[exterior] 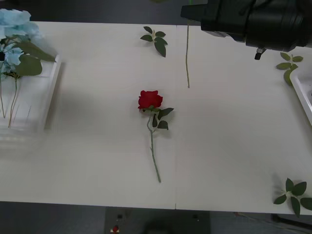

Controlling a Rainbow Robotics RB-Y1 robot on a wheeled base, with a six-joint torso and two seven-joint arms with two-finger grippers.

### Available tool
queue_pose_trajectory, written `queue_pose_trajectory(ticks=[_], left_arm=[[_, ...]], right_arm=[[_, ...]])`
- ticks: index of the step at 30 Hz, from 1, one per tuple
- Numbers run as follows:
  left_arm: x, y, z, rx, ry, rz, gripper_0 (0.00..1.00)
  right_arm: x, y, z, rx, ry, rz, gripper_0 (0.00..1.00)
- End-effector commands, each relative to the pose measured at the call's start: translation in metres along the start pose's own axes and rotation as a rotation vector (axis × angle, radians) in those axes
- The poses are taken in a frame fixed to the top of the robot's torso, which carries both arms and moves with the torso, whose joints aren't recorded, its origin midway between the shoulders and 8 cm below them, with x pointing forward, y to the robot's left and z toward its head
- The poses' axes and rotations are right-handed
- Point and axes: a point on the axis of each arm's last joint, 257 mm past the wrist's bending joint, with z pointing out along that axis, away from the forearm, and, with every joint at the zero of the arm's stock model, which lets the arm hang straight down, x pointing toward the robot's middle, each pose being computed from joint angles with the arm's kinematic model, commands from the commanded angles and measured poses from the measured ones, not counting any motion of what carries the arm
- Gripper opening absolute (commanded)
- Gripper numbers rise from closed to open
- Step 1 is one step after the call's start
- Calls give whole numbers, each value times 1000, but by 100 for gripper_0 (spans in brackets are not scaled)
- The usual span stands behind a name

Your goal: Put the red flowers into the right box and the blue flowers into the left box

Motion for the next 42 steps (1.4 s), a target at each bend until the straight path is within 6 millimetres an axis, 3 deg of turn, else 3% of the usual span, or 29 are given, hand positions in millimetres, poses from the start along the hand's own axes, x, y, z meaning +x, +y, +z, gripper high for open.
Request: queue_pose_trajectory(ticks=[1,4,5,6,10,17,21,32,42], left_arm=[[-36,46,-56,-158,-102,-101,0],[-44,64,-85,-218,-135,-185,0],[-43,66,-87,-224,-131,-194,0],[-37,72,-103,-259,-94,-236,0],[-25,67,-126,-295,-16,-359,0],[5,78,-144,-441,98,-517,0],[12,94,-134,-543,107,-523,0],[38,118,-62,-593,56,-562,0],[41,125,-31,-618,18,-546,0]], right_arm=[[3,26,8,-52,0,-56,0],[7,30,12,-66,-1,-49,0],[7,32,13,-70,-3,-51,0],[11,36,18,-85,-16,-39,0],[17,50,34,-127,-94,-9,0],[27,66,62,-171,-162,15,0],[28,67,72,-175,-171,27,0],[28,63,75,-169,-173,26,0],[28,63,75,-169,-173,26,0]])
